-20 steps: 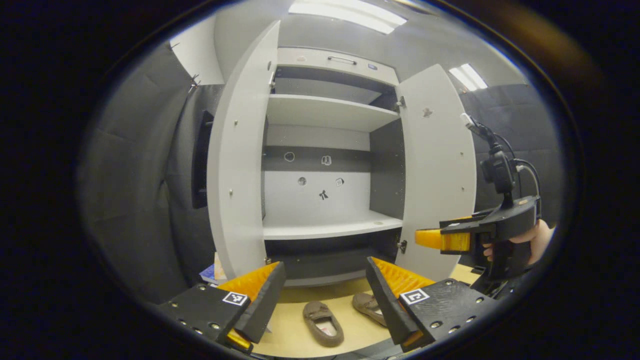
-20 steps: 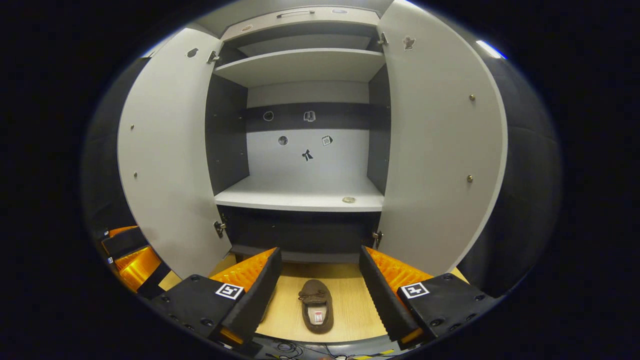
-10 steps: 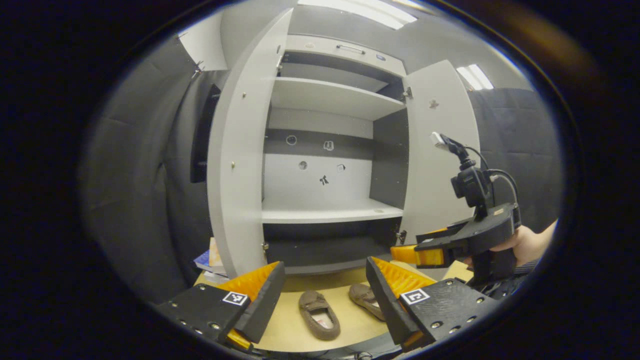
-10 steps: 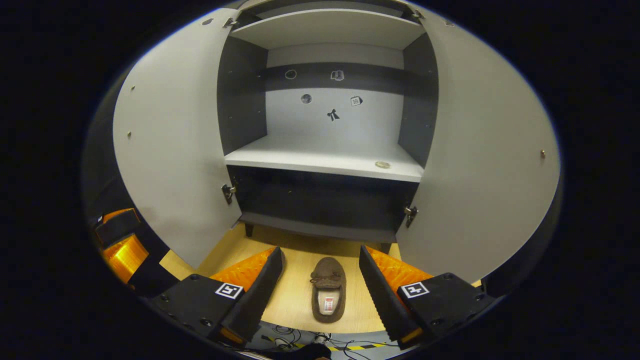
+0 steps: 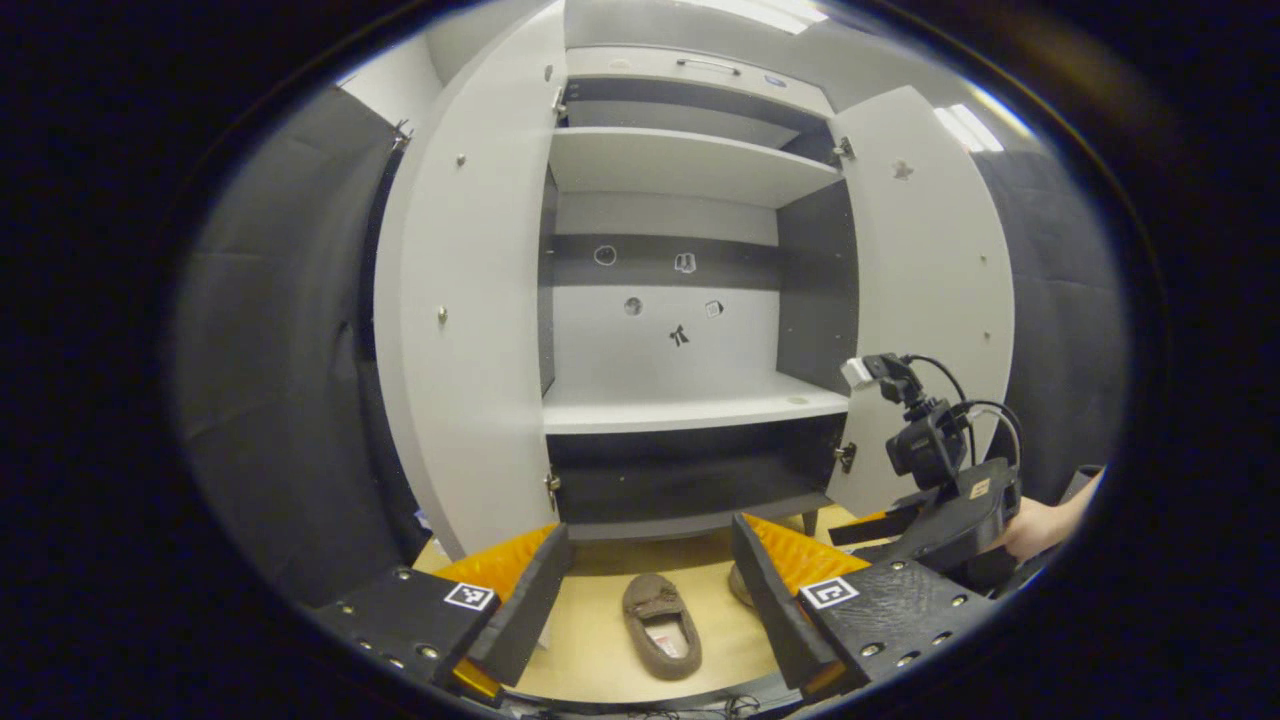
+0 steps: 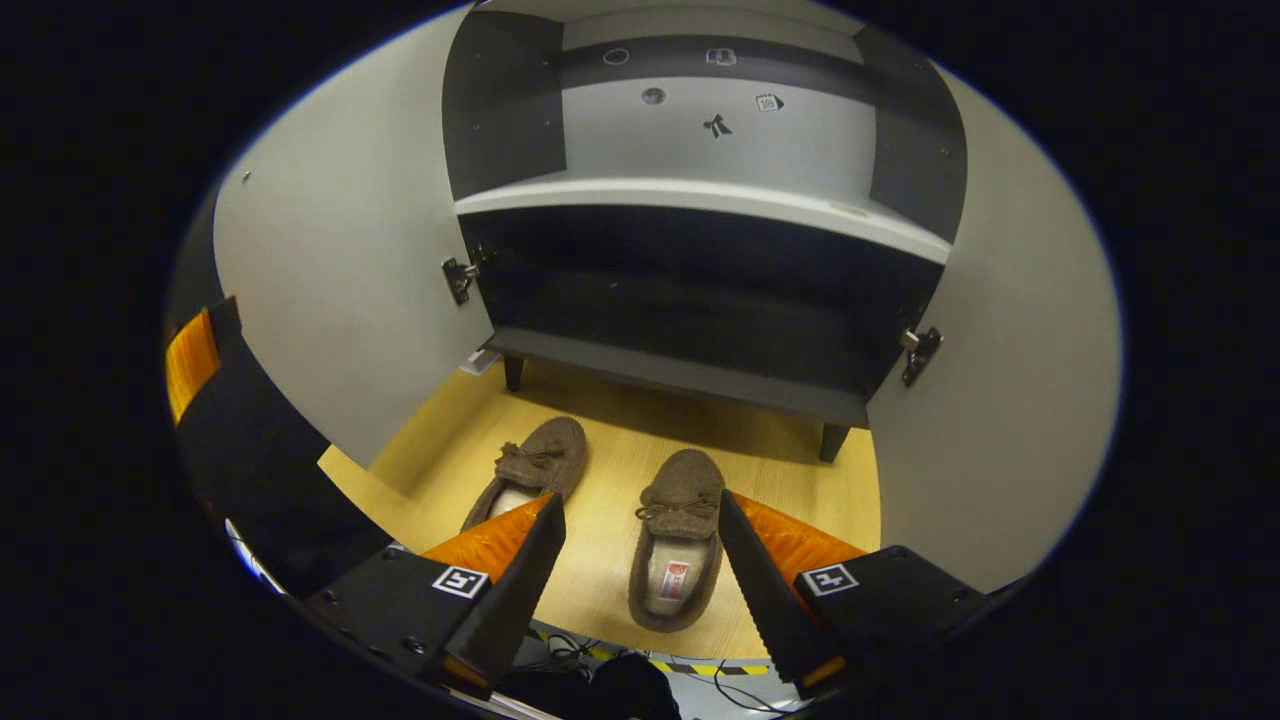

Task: Grab one shoe with the right hand and put it into the shoe cabinet, grab the other shoe with the left hand and put it into the shoe cabinet; then close the right door with the right hand and the left door with the left hand.

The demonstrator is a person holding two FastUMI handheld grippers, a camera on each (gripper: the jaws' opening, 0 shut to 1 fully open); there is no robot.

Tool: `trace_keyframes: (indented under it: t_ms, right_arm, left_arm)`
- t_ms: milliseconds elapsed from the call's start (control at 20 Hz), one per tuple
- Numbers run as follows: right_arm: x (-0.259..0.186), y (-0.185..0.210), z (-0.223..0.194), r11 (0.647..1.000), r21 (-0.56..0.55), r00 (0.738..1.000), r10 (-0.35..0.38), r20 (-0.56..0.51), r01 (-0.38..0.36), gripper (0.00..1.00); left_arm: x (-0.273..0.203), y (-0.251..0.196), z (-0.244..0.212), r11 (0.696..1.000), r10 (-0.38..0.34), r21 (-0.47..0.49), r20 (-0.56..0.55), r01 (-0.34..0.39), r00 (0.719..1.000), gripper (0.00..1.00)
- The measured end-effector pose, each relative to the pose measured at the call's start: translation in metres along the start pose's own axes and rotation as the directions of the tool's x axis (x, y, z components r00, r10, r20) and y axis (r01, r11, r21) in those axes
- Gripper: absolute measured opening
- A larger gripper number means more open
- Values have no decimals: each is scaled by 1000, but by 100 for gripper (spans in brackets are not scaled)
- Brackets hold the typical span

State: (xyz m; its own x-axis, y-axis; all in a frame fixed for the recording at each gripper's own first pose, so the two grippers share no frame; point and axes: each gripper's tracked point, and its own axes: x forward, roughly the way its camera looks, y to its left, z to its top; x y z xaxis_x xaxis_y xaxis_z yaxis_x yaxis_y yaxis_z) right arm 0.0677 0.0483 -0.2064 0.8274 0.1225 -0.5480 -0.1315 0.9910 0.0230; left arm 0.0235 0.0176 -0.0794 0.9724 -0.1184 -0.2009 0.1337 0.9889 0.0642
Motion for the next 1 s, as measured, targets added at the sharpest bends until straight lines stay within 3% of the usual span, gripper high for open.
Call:
trace_keyframes:
  t_ms: [200,400,500,700,750,850,1000]
  right_arm:
    - [32,-1,-47,1000,-6,996,14,-88,-15,94]
    - [66,5,-84,999,24,983,45,-178,-42,98]
    - [83,4,-91,999,7,983,37,-182,-36,94]
    - [119,-2,-92,998,-57,986,-14,-165,4,97]
    - [126,-3,-91,998,-65,986,-30,-163,19,94]
    - [142,-9,-86,993,-106,987,-72,-147,57,92]
    - [146,-20,-85,979,-160,980,-145,-137,123,67]
  left_arm:
    - [13,-19,-19,998,-12,-57,-53,9,999,94]
    - [26,-28,-27,998,1,-56,-81,-6,997,94]
    - [30,-28,-27,999,13,-45,-87,-17,996,94]
    - [33,-30,-32,999,36,-27,-107,-39,994,94]
    - [34,-31,-33,999,38,-28,-112,-42,993,97]
    - [33,-31,-33,998,44,-31,-115,-48,992,94]
    - [31,-27,-35,997,66,-28,-120,-70,991,94]
